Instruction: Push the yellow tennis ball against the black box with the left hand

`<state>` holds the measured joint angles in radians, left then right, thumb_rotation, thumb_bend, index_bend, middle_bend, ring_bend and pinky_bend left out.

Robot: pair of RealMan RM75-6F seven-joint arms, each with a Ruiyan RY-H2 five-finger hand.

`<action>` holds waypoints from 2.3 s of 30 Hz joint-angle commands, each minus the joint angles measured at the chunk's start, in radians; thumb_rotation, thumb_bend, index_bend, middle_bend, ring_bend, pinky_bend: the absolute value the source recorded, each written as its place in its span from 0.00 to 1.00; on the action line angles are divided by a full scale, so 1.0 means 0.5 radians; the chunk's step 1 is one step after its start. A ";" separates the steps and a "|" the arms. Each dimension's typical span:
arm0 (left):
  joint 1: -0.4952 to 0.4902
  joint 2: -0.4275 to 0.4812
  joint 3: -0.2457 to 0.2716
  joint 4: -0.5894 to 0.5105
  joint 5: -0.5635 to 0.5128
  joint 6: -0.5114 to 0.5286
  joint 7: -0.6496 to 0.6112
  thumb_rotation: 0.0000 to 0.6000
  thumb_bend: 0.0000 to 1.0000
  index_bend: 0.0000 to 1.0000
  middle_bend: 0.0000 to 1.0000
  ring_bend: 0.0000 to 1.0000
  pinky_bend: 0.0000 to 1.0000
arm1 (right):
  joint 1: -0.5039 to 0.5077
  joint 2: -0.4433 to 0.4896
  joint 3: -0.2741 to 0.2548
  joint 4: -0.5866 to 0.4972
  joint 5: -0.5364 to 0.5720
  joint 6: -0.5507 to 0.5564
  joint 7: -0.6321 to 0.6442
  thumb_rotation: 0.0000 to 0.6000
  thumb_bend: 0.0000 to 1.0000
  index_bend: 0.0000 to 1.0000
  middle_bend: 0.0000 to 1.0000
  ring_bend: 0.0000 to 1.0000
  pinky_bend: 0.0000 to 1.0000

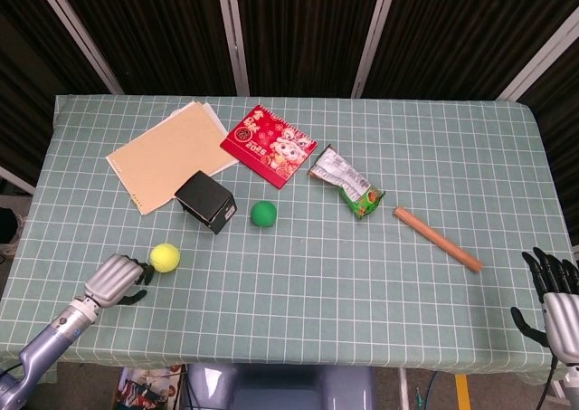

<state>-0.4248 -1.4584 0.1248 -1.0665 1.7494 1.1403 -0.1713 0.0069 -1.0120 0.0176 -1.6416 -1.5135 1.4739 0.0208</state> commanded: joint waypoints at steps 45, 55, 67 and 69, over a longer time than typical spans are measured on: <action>-0.175 -0.011 0.030 0.095 -0.111 -0.103 -0.145 1.00 0.27 0.54 0.57 0.59 0.60 | -0.040 0.024 0.007 0.008 -0.035 0.097 0.052 1.00 0.36 0.00 0.00 0.00 0.00; -0.268 -0.063 -0.013 0.111 -0.126 -0.188 -0.086 1.00 0.27 0.54 0.54 0.57 0.58 | -0.035 0.016 0.013 0.006 -0.024 0.091 0.032 1.00 0.36 0.00 0.00 0.00 0.00; -0.357 -0.097 -0.056 0.118 -0.150 -0.238 -0.064 1.00 0.27 0.54 0.51 0.54 0.52 | -0.044 0.024 0.021 0.013 -0.020 0.110 0.054 1.00 0.36 0.00 0.00 0.00 0.00; -0.372 -0.100 -0.062 0.126 -0.157 -0.253 -0.066 1.00 0.27 0.54 0.50 0.52 0.48 | -0.044 0.024 0.022 0.014 -0.018 0.110 0.055 1.00 0.36 0.00 0.00 0.00 0.00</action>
<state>-0.6087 -1.5076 0.0954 -1.0052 1.6724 1.0161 -0.2039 -0.0150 -1.0001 0.0286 -1.6346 -1.5227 1.5291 0.0482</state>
